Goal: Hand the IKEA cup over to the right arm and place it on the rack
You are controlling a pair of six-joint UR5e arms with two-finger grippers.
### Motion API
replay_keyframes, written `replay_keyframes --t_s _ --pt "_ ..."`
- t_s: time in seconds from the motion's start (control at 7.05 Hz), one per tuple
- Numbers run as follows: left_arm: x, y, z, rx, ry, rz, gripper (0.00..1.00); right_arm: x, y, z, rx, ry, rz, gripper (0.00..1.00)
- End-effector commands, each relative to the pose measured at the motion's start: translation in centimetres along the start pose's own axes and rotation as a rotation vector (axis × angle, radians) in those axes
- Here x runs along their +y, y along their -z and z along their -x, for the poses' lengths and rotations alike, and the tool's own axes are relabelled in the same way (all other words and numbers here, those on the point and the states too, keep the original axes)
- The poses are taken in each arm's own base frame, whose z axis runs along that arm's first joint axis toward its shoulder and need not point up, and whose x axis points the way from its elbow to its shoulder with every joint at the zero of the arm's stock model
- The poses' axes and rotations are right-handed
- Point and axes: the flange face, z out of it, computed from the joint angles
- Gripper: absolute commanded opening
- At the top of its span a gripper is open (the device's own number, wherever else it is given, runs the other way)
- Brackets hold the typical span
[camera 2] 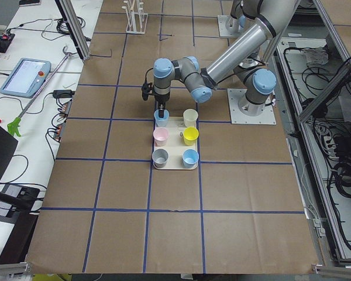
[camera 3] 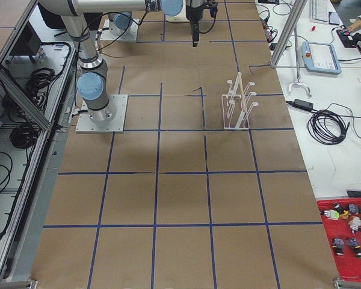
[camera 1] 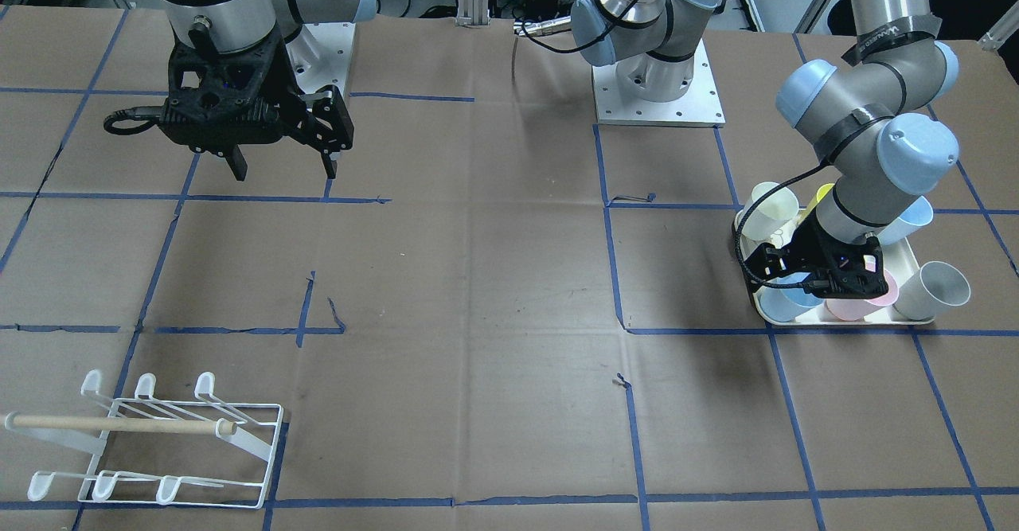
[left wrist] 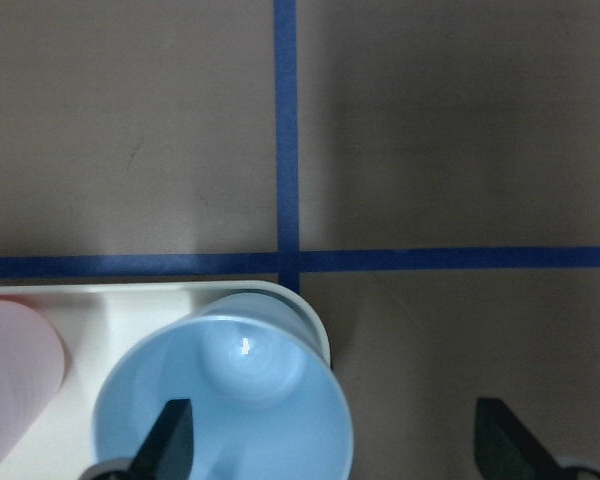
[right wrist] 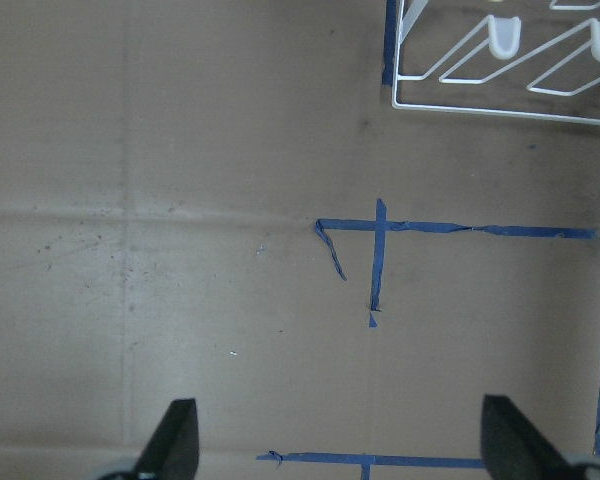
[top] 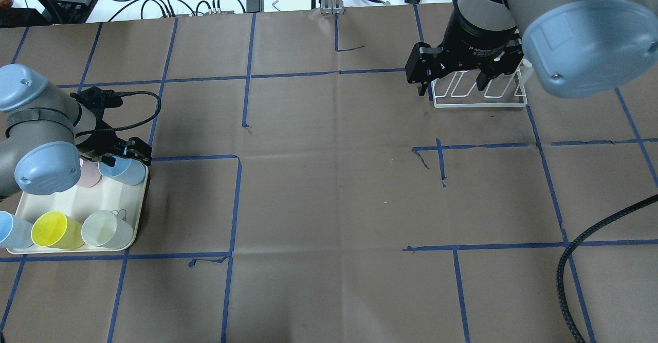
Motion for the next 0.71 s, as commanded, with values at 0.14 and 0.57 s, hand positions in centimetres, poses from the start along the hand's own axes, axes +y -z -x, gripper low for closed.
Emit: replay_keyframes --t_s 0.14,0.57 --pt "0.0 0.1 0.0 0.0 0.001 0.003 0.09 -0.8 -0.4 0.6 -0.014 0.009 -0.164 1.0" --pt "-0.3 1.9 0.3 -0.034 0.002 -0.018 0.0 -1.4 -0.9 2.3 -0.193 0.035 -0.338 1.0"
